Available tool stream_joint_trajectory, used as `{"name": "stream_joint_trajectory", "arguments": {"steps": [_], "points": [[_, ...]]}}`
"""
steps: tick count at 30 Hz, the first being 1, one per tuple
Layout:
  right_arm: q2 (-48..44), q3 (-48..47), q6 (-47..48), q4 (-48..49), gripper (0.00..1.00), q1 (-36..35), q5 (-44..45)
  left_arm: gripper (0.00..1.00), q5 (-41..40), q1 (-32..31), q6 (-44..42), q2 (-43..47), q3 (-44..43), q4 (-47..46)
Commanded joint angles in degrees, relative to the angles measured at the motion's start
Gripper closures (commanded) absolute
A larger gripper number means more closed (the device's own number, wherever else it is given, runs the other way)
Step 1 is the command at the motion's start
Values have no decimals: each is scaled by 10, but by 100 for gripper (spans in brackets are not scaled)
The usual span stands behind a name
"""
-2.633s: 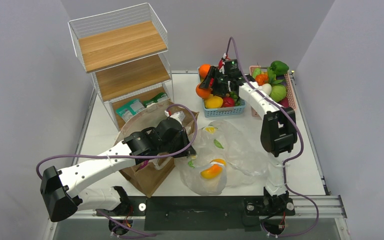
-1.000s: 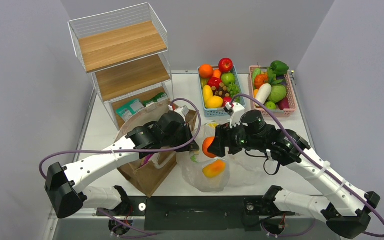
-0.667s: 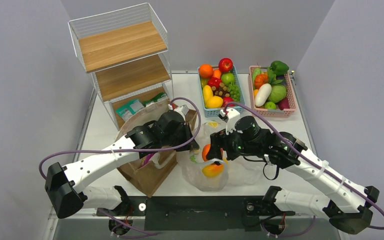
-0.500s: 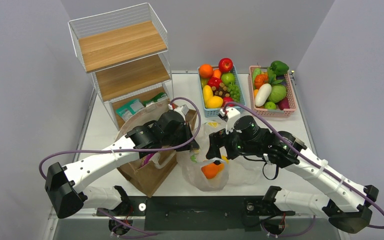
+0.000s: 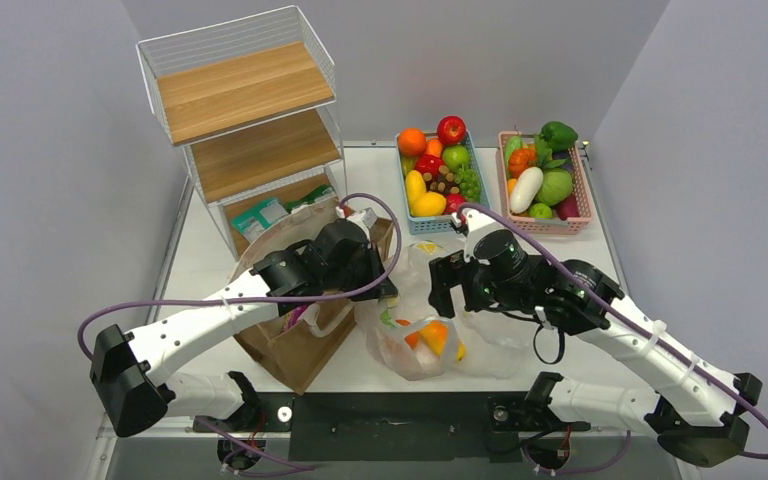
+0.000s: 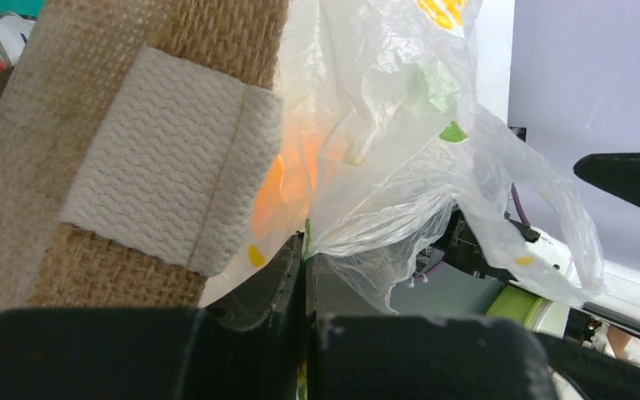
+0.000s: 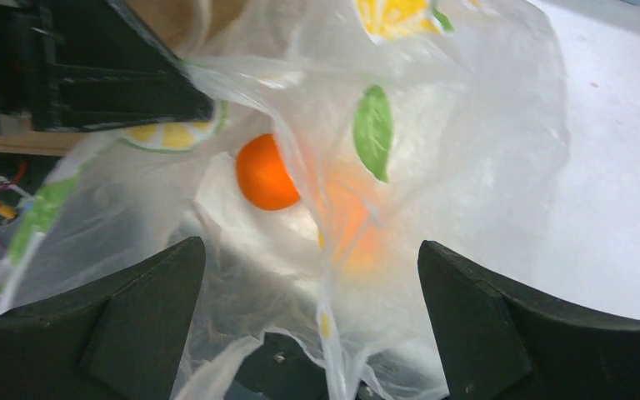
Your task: Place the food into the grocery bag and tie it
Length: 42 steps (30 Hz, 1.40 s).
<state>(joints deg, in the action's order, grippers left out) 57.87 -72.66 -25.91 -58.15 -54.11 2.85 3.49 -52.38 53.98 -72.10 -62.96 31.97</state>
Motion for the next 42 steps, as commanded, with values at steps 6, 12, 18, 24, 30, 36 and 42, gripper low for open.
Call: {"name": "stream_joint_trajectory", "arguments": {"steps": [6, 12, 18, 24, 30, 36, 42], "points": [[-63, 21, -46, -94, 4, -4, 114, 100, 5, 19, -22, -41, -67, -49], [-100, 42, -57, -115, 3, -3, 88, 100, 19, 25, -44, -99, -132, -46], [-122, 60, -69, -119, 3, -4, 67, 100, 38, 48, -59, -136, -166, -45], [-143, 79, -67, -106, 7, -4, 36, 100, 58, 69, -75, -176, -199, -36], [-150, 99, -59, -66, 22, -4, 14, 100, 75, 79, -90, -209, -235, -21], [-137, 101, -37, -36, 24, -4, 9, 100, 87, 82, -97, -223, -251, -16], [-126, 101, -26, -34, 32, -4, -8, 100, 93, 88, -105, -235, -265, -7]]}}
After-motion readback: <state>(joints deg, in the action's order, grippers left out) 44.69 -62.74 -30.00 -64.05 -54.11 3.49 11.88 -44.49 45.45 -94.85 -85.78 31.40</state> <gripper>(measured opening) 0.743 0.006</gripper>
